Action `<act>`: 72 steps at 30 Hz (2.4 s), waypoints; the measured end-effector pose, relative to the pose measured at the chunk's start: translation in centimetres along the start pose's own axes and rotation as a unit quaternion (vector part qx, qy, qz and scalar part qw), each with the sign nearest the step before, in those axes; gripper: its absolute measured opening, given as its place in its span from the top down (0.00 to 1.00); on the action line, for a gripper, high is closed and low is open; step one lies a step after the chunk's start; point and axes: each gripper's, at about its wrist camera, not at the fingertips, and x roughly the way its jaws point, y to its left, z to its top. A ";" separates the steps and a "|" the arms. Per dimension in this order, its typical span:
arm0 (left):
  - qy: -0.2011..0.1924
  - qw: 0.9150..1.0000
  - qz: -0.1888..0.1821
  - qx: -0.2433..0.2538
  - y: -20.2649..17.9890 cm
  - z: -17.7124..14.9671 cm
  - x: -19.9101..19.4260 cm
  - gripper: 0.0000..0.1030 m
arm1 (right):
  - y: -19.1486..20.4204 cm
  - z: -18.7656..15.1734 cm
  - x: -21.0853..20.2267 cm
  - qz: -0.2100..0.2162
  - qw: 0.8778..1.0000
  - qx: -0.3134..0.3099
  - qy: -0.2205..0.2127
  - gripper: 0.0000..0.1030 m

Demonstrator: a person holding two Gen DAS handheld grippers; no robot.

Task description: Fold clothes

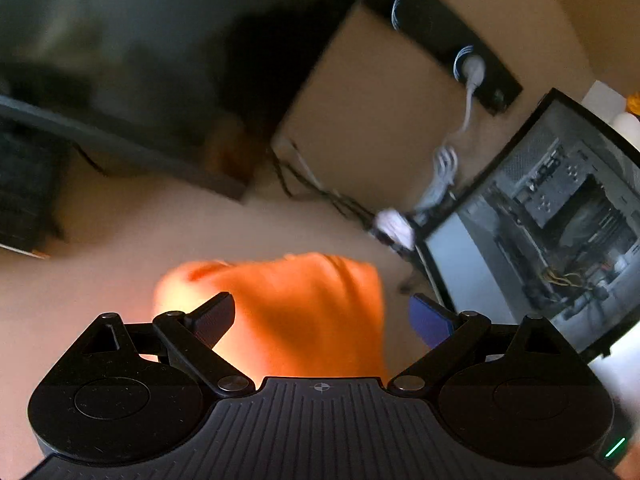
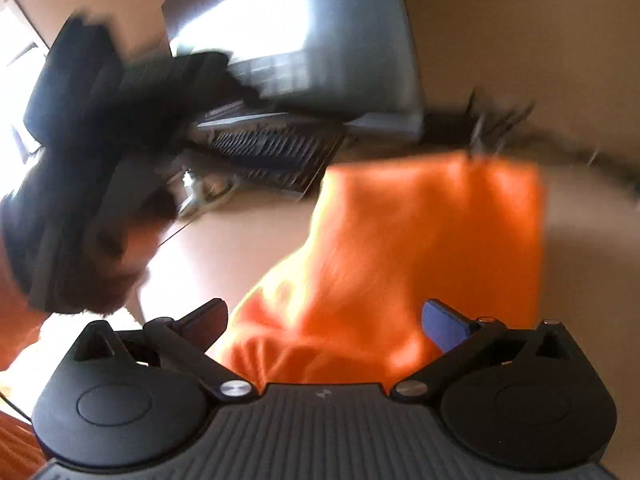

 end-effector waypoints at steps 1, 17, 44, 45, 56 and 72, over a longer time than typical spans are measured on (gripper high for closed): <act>0.010 1.000 -0.015 -0.007 0.1 0.6 1.0 0.06 | -0.6 -0.6 1.2 0.001 1.000 0.020 0.013 0.00; -0.040 0.997 0.068 -0.007 2.1 -3.0 -3.4 0.00 | -1.2 -2.9 3.2 -0.055 0.997 0.046 0.018 0.00; -0.128 0.978 0.151 -0.069 4.9 -9.7 -14.3 0.00 | -0.3 0.4 3.9 -0.308 0.947 -0.080 -0.036 0.00; -0.121 0.980 0.145 -0.068 4.7 -10.1 -13.8 0.00 | -0.6 0.5 4.4 -0.308 0.948 -0.078 -0.029 0.00; -0.073 0.980 0.165 -0.080 6.3 -11.9 -12.9 0.00 | 6.1 1.1 12.8 -0.239 0.951 -0.196 0.008 0.00; -0.120 0.976 0.131 -0.126 10.6 -10.2 -14.3 0.00 | 10.7 4.0 18.0 -0.200 0.943 -0.263 0.034 0.00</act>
